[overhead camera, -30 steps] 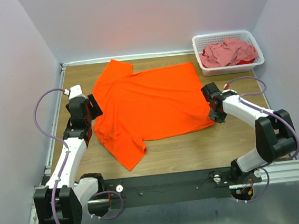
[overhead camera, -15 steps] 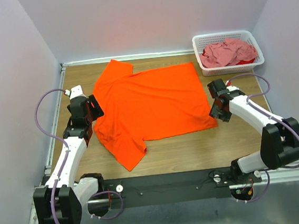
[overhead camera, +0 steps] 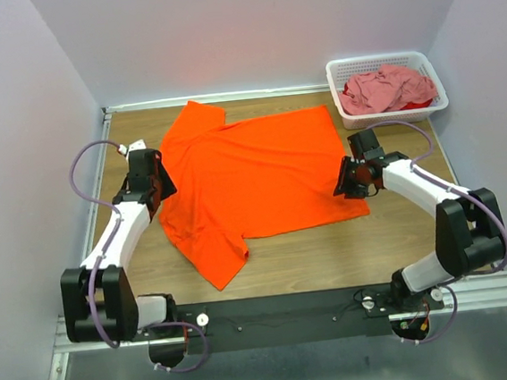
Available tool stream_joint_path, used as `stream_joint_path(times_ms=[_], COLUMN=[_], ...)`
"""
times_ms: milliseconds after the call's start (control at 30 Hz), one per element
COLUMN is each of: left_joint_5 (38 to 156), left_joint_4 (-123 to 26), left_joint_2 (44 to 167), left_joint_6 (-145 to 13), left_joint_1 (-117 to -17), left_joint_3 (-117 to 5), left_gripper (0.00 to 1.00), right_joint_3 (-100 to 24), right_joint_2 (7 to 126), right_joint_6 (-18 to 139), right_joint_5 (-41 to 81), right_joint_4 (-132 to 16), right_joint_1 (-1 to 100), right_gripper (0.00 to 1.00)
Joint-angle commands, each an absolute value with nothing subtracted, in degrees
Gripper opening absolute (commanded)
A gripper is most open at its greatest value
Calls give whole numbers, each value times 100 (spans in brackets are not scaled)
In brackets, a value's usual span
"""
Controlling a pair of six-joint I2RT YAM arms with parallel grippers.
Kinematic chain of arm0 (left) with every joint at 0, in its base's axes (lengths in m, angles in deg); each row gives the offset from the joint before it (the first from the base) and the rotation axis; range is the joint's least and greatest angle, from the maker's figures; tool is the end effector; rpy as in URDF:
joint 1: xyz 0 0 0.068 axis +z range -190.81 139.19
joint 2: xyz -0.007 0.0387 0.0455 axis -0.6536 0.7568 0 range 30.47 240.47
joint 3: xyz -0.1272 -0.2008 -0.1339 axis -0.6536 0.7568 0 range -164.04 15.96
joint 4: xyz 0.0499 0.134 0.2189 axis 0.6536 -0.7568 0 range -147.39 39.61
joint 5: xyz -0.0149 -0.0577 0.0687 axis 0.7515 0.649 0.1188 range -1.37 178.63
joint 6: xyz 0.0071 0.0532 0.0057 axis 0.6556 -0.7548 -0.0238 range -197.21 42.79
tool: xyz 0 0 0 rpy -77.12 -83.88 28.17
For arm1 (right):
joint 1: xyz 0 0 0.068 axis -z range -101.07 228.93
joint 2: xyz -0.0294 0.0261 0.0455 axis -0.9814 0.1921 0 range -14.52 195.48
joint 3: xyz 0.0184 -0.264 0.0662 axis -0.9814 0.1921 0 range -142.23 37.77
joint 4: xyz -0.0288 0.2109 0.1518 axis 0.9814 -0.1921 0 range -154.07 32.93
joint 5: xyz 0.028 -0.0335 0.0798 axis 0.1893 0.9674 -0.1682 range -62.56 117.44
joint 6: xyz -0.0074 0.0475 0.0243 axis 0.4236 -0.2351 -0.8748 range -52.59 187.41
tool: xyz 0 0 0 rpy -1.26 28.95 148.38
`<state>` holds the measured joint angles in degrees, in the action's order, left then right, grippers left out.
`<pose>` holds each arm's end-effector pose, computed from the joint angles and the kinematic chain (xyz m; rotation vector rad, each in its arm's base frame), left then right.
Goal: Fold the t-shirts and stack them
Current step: Flatten the tshirt out
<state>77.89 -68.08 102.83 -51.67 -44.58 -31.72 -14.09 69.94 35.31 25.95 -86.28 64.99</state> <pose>0.2680 -0.0111 0.2438 -0.5264 2.2336 -0.0476 0.2764 0.0695 0.1982 0.4149 2.6512 0.2957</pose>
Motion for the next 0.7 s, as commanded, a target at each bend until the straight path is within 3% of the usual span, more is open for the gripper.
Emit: stream_joint_path(times_ms=[0,167,667], left_joint_5=[8168,8143,7800], left_joint_4=[-7042,-7280,-8053], left_joint_2=[10851,11370,12195], left_joint_6=[-5067,-5014,-4987], left_joint_1=[-4433,-4433,-4415], left_joint_3=[-3404,-3291,-3580], left_gripper=[46,35,33], right_joint_3=[-1443,-1417,-1198], right_joint_2=[7117,7143,7064], right_joint_6=[3700,3638,3708], right_joint_5=[2560,2709,3166], right_joint_4=[-8317,-8300,-8282], right_joint_1=[6469,6469,6469], right_gripper=[45,45,46])
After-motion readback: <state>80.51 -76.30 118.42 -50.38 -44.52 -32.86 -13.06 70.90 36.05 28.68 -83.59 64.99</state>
